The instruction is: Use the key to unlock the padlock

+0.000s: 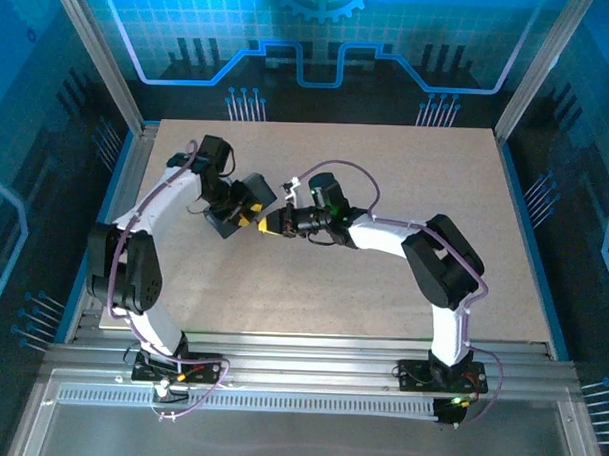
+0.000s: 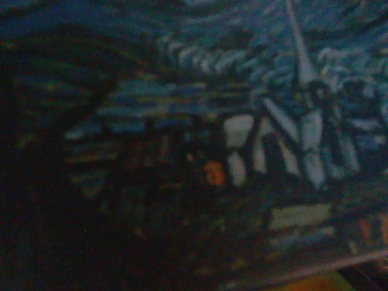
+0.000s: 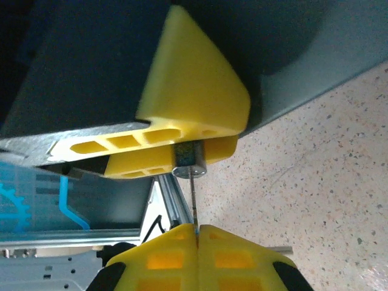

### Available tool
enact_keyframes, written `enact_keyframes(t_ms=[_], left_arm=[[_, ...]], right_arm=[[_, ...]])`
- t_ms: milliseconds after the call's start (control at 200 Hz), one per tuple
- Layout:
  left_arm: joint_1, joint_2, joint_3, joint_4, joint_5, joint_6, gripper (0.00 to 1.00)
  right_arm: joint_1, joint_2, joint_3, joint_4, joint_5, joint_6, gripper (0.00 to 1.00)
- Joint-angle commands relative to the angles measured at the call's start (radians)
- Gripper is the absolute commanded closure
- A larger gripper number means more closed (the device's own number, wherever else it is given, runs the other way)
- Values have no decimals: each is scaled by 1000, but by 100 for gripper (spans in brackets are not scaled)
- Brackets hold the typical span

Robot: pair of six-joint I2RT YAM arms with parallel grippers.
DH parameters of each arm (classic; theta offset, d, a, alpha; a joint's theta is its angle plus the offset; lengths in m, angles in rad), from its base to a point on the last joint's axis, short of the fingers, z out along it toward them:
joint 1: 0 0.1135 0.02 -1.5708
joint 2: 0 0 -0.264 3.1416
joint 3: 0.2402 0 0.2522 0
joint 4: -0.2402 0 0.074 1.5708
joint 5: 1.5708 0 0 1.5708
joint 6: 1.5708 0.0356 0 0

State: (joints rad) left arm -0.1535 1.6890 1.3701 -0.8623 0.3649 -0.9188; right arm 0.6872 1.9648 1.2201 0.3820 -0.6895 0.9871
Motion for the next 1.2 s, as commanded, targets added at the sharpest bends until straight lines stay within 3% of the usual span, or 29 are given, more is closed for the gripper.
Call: enact_keyframes(t_ms=[0, 185, 350, 470, 595, 675, 845, 1036, 1196], left_arm=[[-63, -55, -48, 3, 115, -60, 100], [-69, -83, -89, 59, 135, -108, 100], [-95, -99, -67, 8, 109, -82, 100], [-99, -127, -123, 78, 149, -142, 100], [-100, -140, -123, 32, 131, -94, 100], [-89, -154, -148, 40, 139, -99, 100], [-40, -181, -154, 38, 130, -106, 100], [22, -181, -151, 19, 92, -121, 100], [27, -171, -146, 19, 81, -134, 100]], right_arm=[[25, 24, 105, 153, 61, 63, 100], [40, 1, 123, 177, 103, 114, 100], [46, -21, 151, 171, 151, 127, 100], [85, 0, 247, -24, 218, -10, 100], [82, -26, 180, 151, 258, -25, 98], [72, -33, 205, 118, 238, -48, 96], [68, -105, 147, 1, 164, -150, 85], [57, -242, 23, -251, 183, -369, 55], [23, -343, -29, -405, 211, -519, 53]])
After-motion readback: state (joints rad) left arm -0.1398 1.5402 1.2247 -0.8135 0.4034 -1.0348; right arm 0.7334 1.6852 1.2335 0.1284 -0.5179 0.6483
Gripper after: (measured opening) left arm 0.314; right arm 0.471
